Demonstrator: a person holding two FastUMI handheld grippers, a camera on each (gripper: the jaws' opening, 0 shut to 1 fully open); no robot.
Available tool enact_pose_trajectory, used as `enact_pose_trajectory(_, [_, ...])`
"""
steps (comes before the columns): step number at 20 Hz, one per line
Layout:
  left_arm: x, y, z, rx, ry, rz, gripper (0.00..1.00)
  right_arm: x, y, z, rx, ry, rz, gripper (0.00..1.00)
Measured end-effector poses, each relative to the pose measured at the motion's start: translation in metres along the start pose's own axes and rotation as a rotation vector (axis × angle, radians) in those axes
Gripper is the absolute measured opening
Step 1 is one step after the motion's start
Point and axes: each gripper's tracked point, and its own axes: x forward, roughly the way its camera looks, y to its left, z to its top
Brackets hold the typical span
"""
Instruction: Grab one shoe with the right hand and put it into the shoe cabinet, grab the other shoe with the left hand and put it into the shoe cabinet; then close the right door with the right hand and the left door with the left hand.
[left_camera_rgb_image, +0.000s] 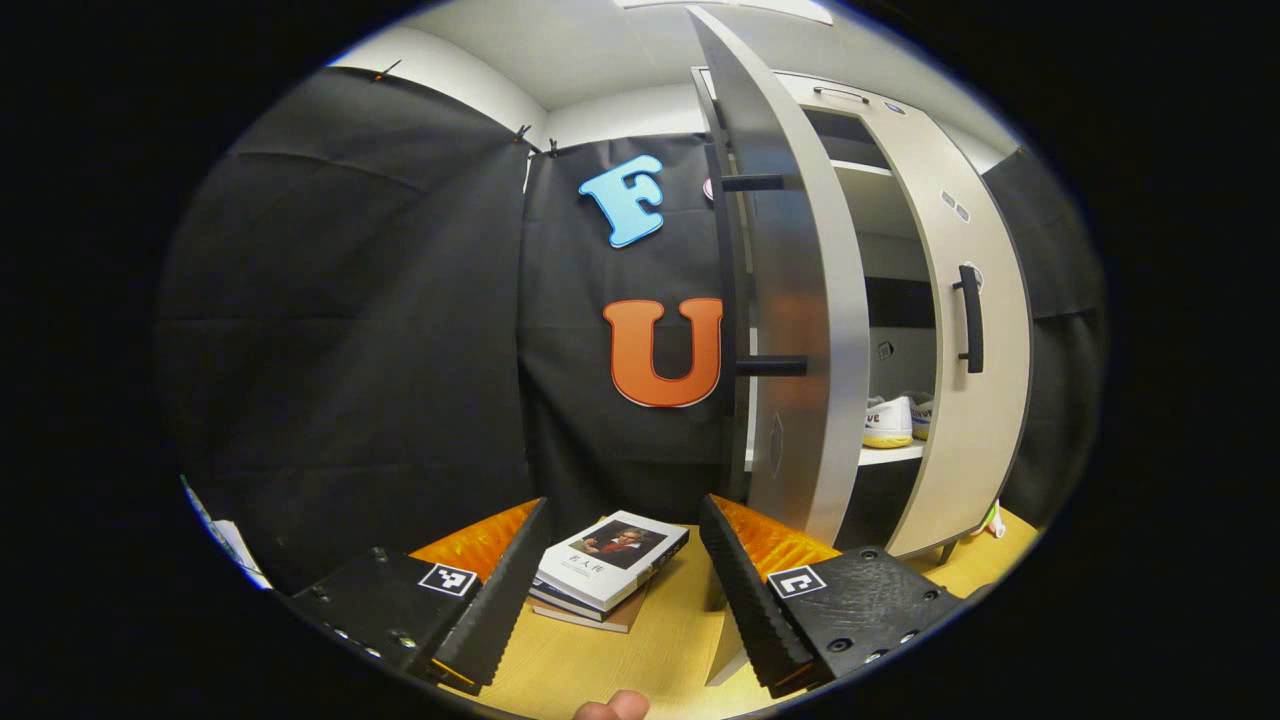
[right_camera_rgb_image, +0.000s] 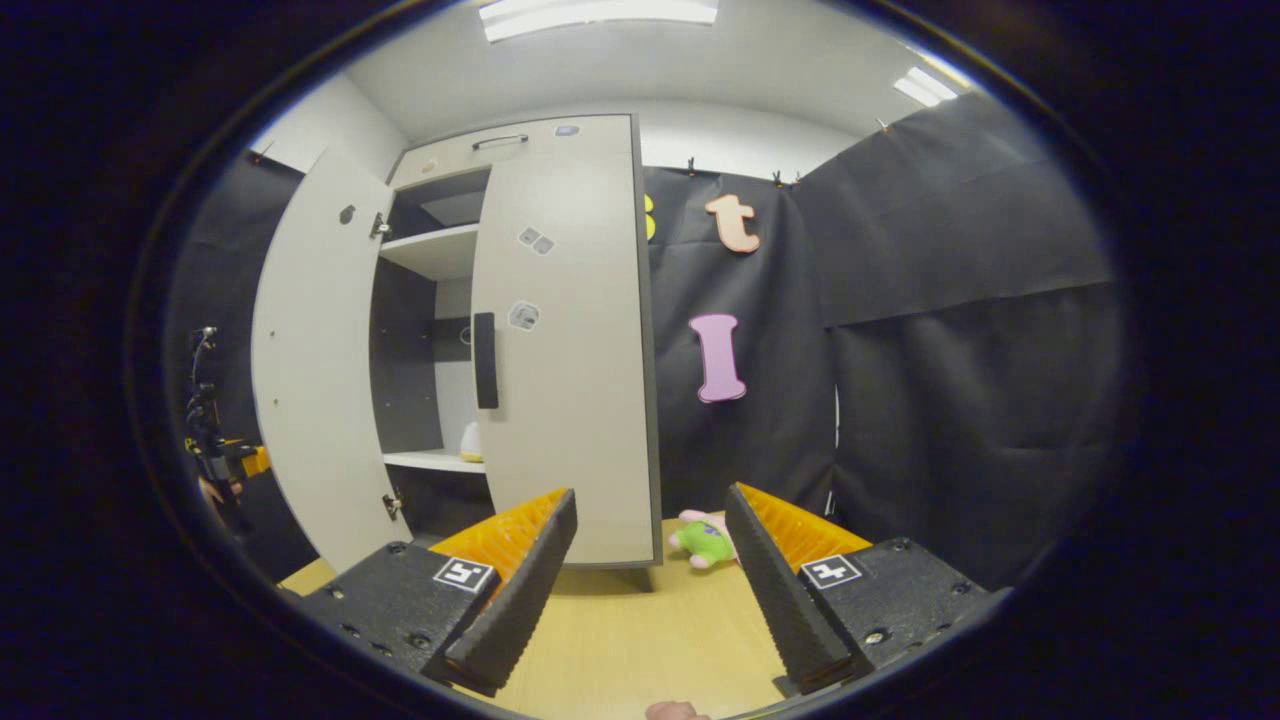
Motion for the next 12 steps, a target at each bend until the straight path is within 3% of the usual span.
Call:
enact_pose_trajectory(4, [-0.002,-0.013,0.0,-0.002,0.004,-0.041,0.9,0.003,0.007,-0.004,0.013,0.004,0.015,0.96])
enact_pose_trajectory(8, [-0.008,-0.047,0.004,0.037,-0.022,-0.106,0.9,0.004,0.01,-0.008,0.016,0.013,0.021,0.97])
enact_pose_trajectory(12, [-0.009,-0.098,0.002,0.003,-0.006,-0.202,0.9,0.001,0.008,-0.007,0.011,0.009,0.012,0.96])
